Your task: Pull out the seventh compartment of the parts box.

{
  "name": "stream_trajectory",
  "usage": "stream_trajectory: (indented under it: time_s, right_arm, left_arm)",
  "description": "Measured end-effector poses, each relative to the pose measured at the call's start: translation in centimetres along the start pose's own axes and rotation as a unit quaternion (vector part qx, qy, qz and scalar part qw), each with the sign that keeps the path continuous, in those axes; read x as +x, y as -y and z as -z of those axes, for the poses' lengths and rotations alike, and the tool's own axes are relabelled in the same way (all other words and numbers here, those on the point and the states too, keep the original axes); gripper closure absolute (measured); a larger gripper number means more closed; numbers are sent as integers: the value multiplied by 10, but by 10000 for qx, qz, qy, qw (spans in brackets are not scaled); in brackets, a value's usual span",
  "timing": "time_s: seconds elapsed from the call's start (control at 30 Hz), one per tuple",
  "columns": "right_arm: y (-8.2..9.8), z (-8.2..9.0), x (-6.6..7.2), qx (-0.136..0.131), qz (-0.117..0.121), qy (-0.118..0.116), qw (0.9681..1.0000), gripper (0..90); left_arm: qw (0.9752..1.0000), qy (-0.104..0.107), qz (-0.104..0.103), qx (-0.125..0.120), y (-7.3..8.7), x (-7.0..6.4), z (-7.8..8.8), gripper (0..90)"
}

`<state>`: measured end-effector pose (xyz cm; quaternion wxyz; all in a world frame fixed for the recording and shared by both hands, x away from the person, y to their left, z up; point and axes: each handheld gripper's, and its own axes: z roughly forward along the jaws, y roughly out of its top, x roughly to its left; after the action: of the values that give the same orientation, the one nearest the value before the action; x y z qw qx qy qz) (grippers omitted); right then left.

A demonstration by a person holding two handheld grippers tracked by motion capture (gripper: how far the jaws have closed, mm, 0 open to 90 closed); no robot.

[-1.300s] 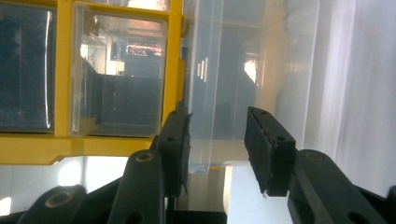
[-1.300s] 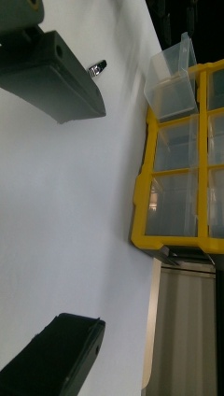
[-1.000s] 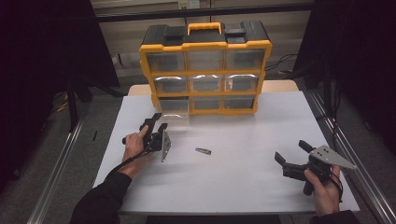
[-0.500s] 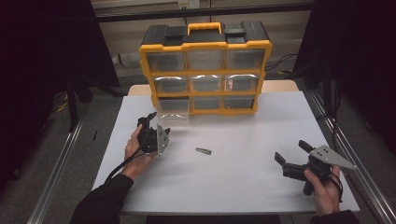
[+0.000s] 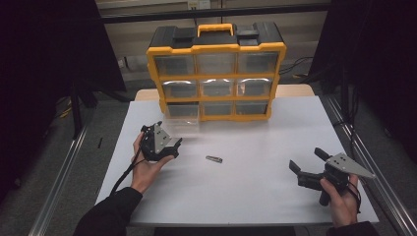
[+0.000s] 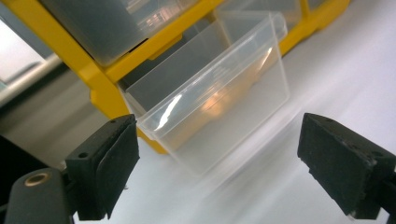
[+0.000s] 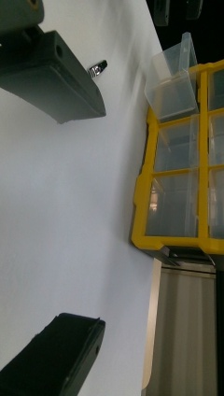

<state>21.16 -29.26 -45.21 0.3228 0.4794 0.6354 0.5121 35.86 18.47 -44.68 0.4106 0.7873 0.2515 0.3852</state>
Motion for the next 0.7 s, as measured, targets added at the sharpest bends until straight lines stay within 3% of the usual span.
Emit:
stream_trajectory:
  time_s: [0.13,0.2,0.23,0.27,0.33,0.4,0.43,0.53,0.63,0.7]
  right_arm:
    - [0,0,0,8,6,-7,10000,7]
    - [0,0,0,9,7,-9,10000,7]
    - [0,0,0,10,6,-6,10000,7]
    - [0,0,0,11,4,-7,10000,7]
    - [0,0,0,27,-3,1,10000,7]
    - [0,0,0,23,8,0,10000,7]
    - [0,0,0,19,16,1,10000,7]
    - [0,0,0,26,9,-2,10000,7]
    - [0,0,0,39,-1,-8,10000,7]
    - [0,0,0,30,6,-7,10000,7]
  left_arm:
    - [9967,275,762,1,1,5,3,90]
    - [9946,401,955,-52,2,7,4,88]
    - [9927,449,1113,-122,2,7,4,86]
    - [9891,481,1374,-219,3,7,5,86]
    - [9855,621,1557,-261,5,10,6,72]
    - [9843,678,1617,-205,6,10,8,69]
    - [9849,667,1585,-187,6,11,9,63]
    - [9823,749,1686,-322,7,10,12,56]
    - [9837,747,1590,-387,8,8,18,44]
    - [9827,792,1623,-408,8,8,24,42]
